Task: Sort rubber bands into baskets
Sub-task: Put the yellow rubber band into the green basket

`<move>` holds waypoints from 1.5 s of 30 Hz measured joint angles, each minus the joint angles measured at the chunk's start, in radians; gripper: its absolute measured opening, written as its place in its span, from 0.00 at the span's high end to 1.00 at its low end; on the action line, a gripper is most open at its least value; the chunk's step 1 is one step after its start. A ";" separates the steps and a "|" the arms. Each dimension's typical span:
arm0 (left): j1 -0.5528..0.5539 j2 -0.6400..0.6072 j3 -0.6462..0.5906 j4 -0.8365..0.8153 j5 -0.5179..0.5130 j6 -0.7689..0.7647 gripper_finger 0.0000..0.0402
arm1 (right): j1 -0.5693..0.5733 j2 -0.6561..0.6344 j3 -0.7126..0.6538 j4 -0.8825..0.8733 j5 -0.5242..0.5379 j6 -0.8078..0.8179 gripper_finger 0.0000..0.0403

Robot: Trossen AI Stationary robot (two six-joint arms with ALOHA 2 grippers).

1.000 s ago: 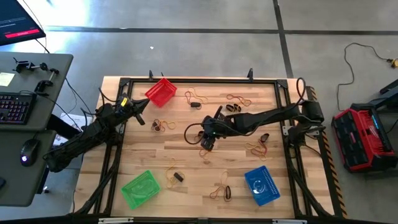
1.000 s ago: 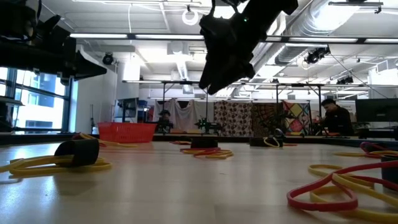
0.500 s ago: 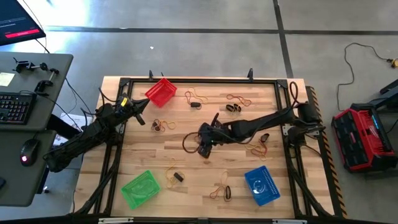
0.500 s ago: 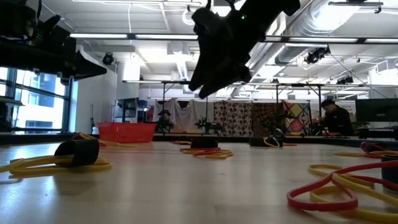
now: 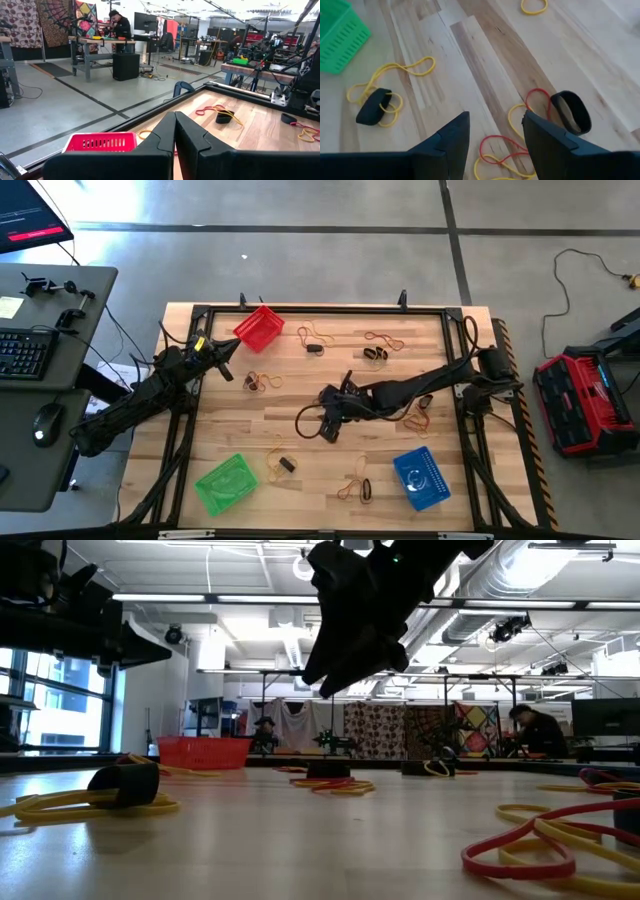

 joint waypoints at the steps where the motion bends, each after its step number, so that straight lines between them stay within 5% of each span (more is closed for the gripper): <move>1: 0.000 0.000 0.000 0.000 0.000 0.000 1.00 | 0.001 0.002 0.003 -0.005 0.000 0.000 0.57; 28: 0.000 0.005 0.000 0.004 -0.005 0.000 1.00 | -0.035 0.129 0.066 -0.330 -0.001 0.167 0.57; 45: -0.001 0.005 0.000 0.004 -0.005 0.000 1.00 | -0.058 0.214 0.067 -0.307 -0.048 0.130 0.57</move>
